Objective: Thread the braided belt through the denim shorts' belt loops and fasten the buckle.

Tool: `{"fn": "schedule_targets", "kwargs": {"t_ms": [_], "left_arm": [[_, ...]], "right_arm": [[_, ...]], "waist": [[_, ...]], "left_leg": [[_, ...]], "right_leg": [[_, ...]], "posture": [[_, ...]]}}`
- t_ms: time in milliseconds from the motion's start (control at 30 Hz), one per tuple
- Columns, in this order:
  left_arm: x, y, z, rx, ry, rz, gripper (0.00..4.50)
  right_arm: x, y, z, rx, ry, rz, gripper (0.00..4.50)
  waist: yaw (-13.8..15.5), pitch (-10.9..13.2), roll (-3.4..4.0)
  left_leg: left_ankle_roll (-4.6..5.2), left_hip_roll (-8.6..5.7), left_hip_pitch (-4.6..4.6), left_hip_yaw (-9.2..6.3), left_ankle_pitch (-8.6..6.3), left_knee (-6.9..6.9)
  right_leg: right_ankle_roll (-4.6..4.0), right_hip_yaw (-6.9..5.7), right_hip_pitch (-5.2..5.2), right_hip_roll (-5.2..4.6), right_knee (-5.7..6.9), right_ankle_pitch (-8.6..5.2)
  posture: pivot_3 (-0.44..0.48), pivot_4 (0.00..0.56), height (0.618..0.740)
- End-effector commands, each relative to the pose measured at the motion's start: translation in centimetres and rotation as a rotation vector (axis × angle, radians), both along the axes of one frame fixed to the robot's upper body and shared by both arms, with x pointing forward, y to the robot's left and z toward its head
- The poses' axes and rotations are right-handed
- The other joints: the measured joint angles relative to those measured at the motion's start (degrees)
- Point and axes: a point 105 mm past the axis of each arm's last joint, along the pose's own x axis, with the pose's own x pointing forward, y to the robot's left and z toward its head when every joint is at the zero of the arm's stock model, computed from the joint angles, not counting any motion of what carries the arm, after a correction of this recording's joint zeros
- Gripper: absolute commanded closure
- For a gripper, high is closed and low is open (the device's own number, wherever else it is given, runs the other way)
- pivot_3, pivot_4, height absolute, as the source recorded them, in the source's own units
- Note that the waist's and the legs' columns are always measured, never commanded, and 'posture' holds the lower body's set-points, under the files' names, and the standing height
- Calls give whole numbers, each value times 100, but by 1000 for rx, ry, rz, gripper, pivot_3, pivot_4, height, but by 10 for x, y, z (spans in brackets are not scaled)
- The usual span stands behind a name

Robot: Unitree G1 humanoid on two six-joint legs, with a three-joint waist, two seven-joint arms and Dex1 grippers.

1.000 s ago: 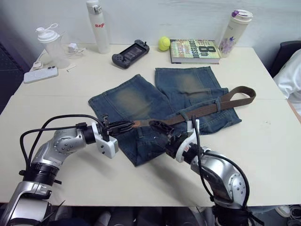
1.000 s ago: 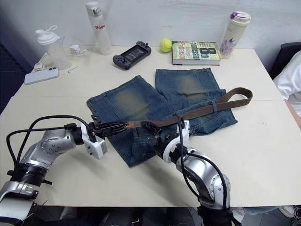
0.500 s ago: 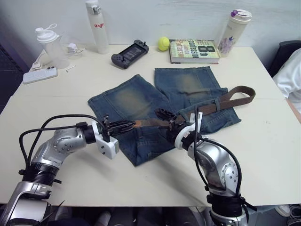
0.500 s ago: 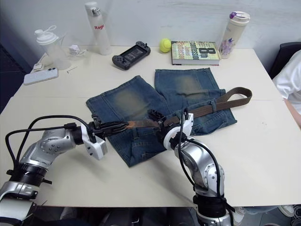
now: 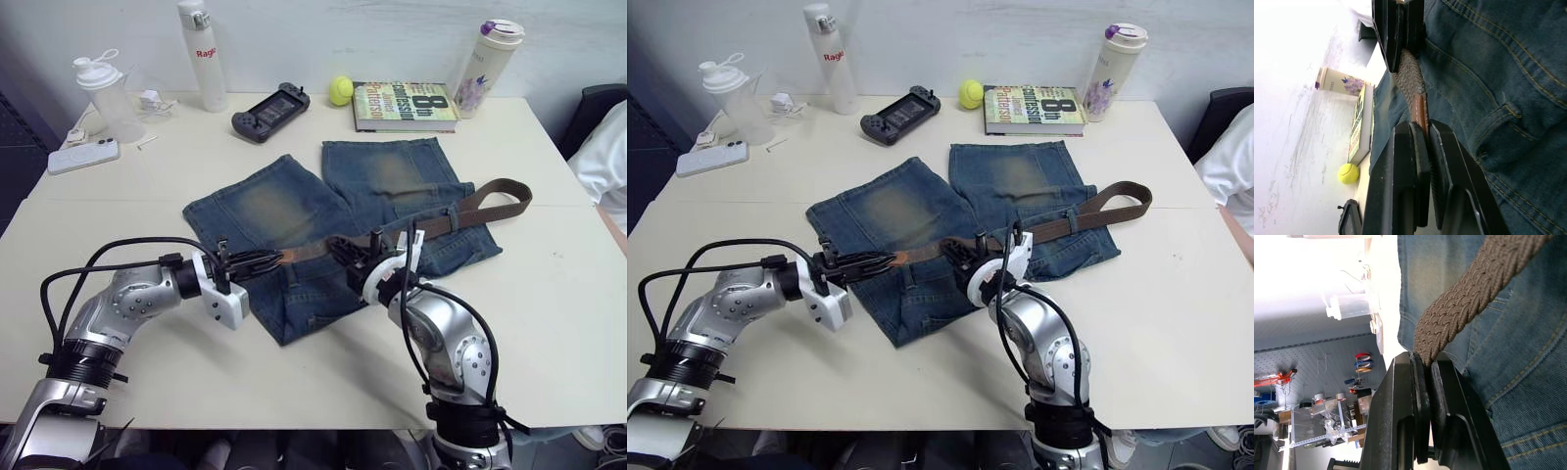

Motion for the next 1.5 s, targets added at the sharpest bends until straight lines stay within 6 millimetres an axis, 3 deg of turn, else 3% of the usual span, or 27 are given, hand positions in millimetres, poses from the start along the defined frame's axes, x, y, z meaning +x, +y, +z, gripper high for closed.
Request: {"fn": "schedule_targets", "kwargs": {"t_ms": [33,133,300,467,900,1100,1233,1333,1433,1500], "left_arm": [[-6,-1,9,-56,55,-2,2524],[-11,5,13,-147,182,25,1334],[-33,39,6,-141,322,82,1334],[-47,50,-2,-147,401,103,1334],[-44,64,-10,-194,451,162,1334],[-40,69,-13,-191,434,171,1334],[-38,73,-22,-66,310,149,1334],[-29,78,-29,-89,297,180,1334],[-27,80,-36,-216,415,218,1334],[-34,74,-43,-162,402,186,1334]], "right_arm": [[0,-3,12,22,-68,-10,4500],[3,-8,13,16,-92,-22,4500],[12,-28,9,-36,-151,-64,4500],[17,-36,1,-96,-196,-82,4500],[14,-11,-24,-186,-229,-8,4500],[8,11,-39,-218,-200,91,4500],[11,27,-51,-255,-170,179,4500],[16,41,-51,-230,-156,234,4500],[18,50,-48,-195,-152,268,4500],[19,53,-49,-192,-148,286,4500]], "waist": [[-3,0,0],[-17,1,2],[-50,4,6],[2,7,12],[-14,7,12],[-22,7,12],[-34,6,11],[-63,1,3],[-137,1,3],[-170,1,2]], "left_leg": [[0,0,0,0,0,0],[0,0,0,1,0,-4],[-3,3,3,-2,2,-14],[-5,2,7,-2,3,-22],[-13,1,8,0,8,-41],[-18,1,9,-1,11,-51],[-24,1,15,0,16,-60],[-22,2,23,3,17,-66],[-27,5,28,2,19,-76],[-29,6,29,2,20,-76]], "right_leg": [[0,0,0,0,0,0],[0,2,-1,0,-1,0],[-4,5,-1,0,-9,-2],[-6,5,3,-1,-12,-3],[-6,6,-4,1,-12,-3],[-6,5,-8,2,-12,-3],[-6,5,-9,3,-11,-2],[-8,3,-6,4,-10,-1],[-8,2,-8,4,-3,-1],[-8,1,-9,4,0,-1]], "posture": [[0,150,740],[0,150,740],[0,150,740],[0,150,740],[0,150,740],[0,150,740],[0,150,740],[0,150,740],[0,150,740],[0,150,740]]}}
